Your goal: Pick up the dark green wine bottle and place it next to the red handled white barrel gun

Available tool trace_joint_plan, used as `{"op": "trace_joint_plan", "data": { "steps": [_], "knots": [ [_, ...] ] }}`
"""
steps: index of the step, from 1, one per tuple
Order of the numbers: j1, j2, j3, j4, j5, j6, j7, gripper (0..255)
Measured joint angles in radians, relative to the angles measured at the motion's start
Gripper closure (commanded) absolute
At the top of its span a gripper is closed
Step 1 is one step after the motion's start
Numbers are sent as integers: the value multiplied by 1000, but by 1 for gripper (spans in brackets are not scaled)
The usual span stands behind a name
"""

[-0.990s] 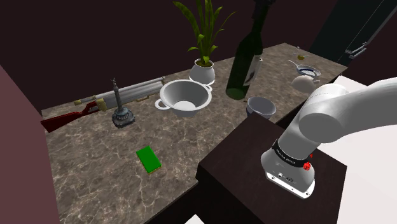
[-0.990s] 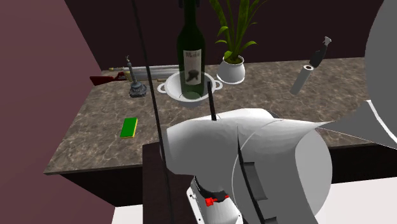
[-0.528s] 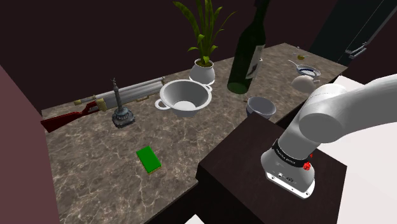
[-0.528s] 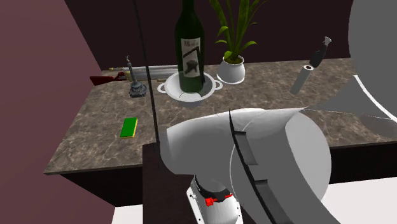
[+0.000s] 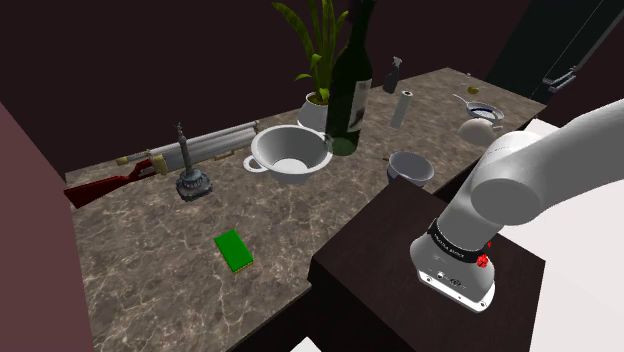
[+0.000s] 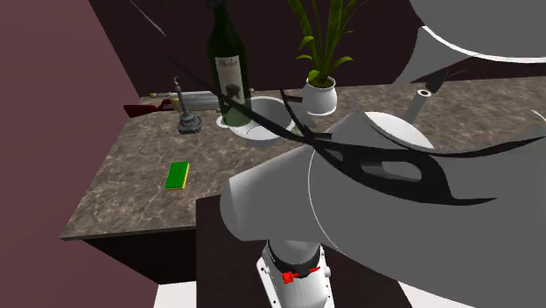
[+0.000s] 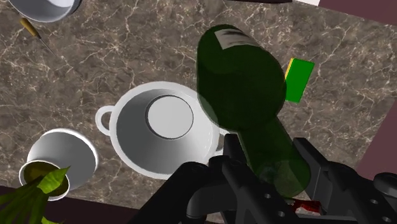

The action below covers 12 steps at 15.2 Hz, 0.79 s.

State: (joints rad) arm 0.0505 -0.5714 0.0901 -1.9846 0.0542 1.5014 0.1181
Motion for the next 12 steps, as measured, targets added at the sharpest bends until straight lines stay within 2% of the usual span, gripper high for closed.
{"op": "trace_joint_plan", "data": {
  "steps": [8, 12],
  "knots": [
    [20, 209, 106, 80, 9, 133, 121, 255],
    [32, 339, 158, 165, -9, 179, 189, 255]
  ]
}}
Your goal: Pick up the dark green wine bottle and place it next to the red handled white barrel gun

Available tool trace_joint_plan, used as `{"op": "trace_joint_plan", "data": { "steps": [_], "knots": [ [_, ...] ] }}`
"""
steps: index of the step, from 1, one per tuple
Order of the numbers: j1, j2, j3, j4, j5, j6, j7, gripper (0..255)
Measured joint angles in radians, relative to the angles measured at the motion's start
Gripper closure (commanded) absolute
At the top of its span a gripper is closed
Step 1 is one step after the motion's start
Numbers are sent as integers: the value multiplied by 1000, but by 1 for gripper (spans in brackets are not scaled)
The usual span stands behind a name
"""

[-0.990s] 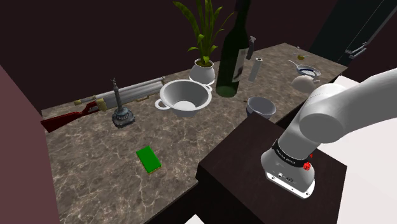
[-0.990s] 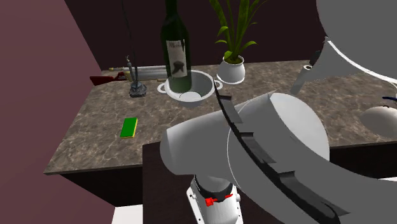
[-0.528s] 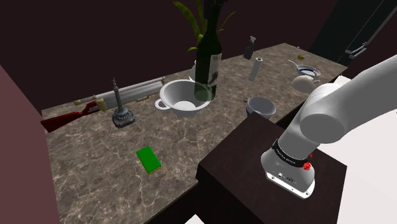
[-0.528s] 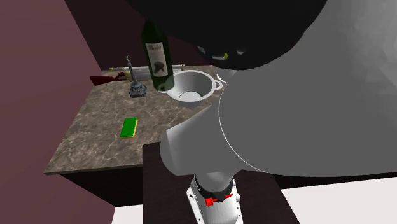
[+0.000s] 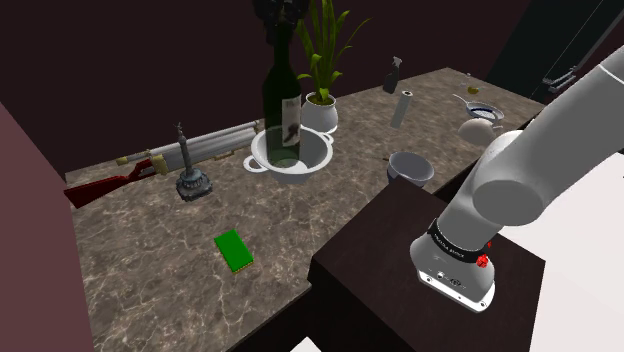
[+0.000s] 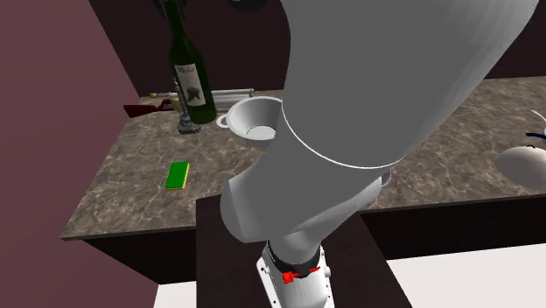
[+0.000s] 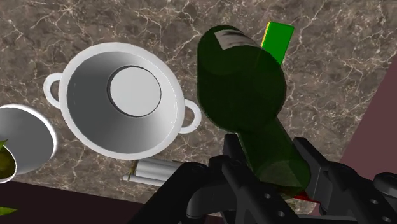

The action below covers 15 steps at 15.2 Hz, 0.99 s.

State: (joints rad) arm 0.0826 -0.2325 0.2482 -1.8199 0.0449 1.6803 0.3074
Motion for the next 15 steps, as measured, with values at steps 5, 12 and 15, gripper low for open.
{"op": "trace_joint_plan", "data": {
  "steps": [5, 12, 15],
  "knots": [
    [24, 171, 56, 128, -46, 38, 86, 255],
    [89, 442, 102, 385, -144, 34, 197, 255],
    [139, 581, 109, 540, -196, 8, 241, 255]
  ]
}}
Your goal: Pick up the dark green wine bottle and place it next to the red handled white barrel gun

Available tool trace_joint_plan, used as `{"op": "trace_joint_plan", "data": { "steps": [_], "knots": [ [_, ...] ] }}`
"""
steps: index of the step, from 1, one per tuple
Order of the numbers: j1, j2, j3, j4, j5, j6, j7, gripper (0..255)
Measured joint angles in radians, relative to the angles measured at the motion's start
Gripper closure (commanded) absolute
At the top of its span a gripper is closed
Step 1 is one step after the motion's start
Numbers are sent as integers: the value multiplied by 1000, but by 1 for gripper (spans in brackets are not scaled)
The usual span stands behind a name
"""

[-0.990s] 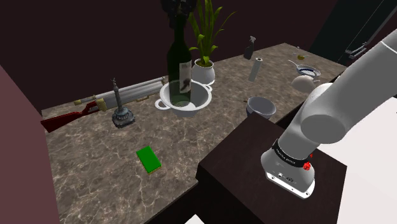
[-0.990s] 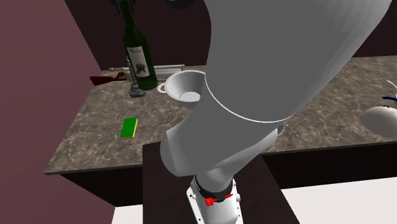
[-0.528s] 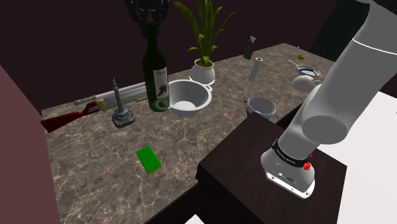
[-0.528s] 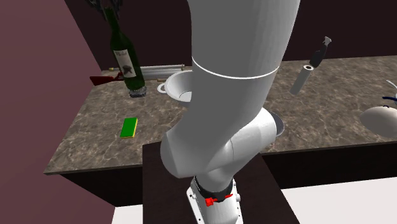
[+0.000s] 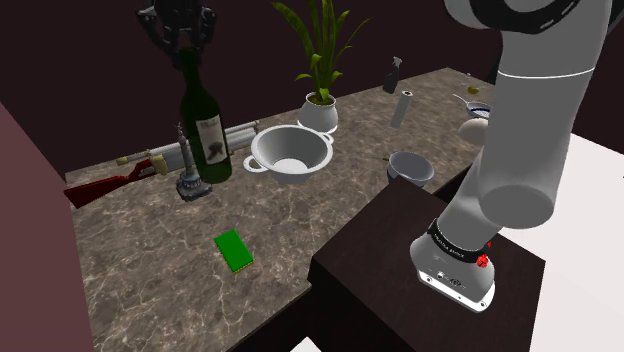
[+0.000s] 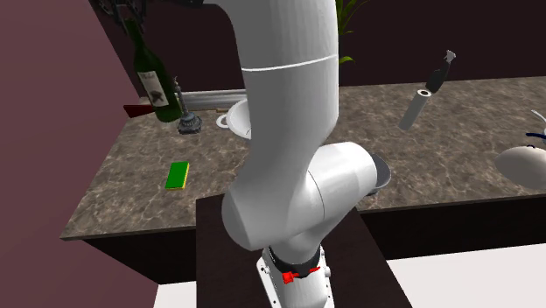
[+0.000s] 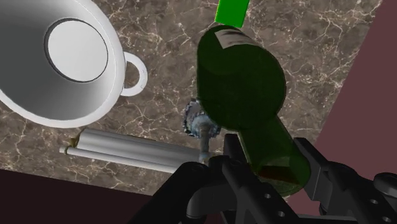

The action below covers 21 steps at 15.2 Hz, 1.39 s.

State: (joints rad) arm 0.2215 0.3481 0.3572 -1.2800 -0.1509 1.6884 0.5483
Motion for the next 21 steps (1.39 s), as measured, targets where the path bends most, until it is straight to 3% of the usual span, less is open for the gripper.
{"op": "trace_joint_plan", "data": {
  "steps": [4, 6, 21],
  "knots": [
    [87, 219, -10, 289, -66, -77, 32, 255],
    [109, 275, -15, 360, -80, -94, 35, 255],
    [72, 237, -13, 90, -76, 135, 60, 255]
  ]
}}
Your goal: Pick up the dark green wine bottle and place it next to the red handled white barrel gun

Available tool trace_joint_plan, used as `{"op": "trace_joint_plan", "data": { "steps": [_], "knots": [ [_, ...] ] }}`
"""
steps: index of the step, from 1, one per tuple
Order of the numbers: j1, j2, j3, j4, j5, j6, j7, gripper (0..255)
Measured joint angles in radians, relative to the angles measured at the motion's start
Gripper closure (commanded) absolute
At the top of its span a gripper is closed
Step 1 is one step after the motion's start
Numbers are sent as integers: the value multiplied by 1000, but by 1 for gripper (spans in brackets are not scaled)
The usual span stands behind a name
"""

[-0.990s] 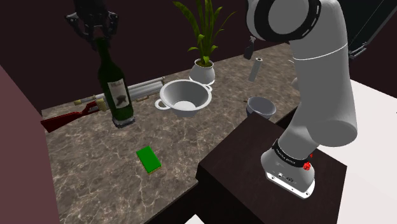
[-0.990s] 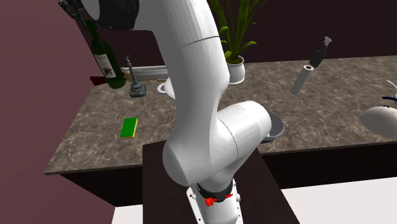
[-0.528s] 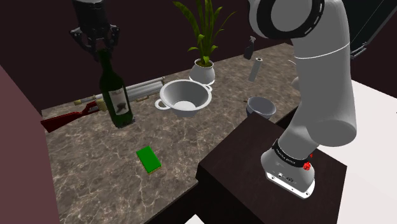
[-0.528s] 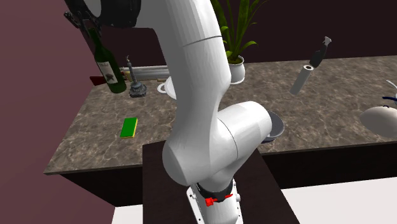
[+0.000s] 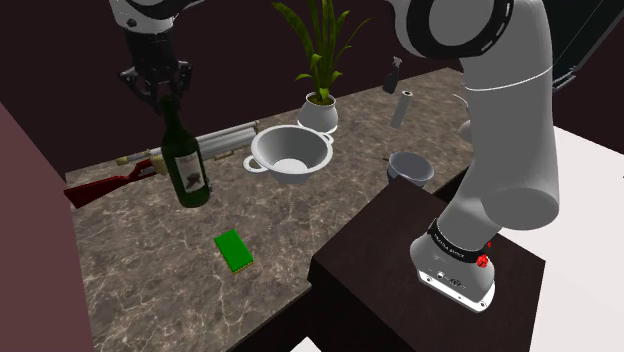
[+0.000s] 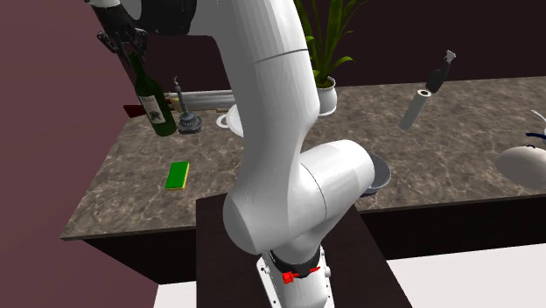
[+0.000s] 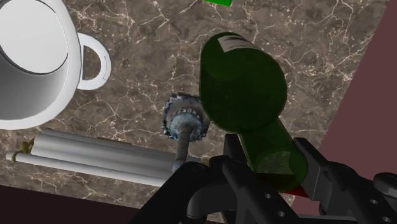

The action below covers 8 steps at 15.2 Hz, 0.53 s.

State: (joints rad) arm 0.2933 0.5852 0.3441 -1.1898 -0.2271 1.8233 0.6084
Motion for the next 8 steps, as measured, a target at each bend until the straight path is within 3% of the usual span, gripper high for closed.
{"op": "trace_joint_plan", "data": {
  "steps": [8],
  "knots": [
    [-10, 1, -3, -104, -5, 104, 13, 255]
  ]
}}
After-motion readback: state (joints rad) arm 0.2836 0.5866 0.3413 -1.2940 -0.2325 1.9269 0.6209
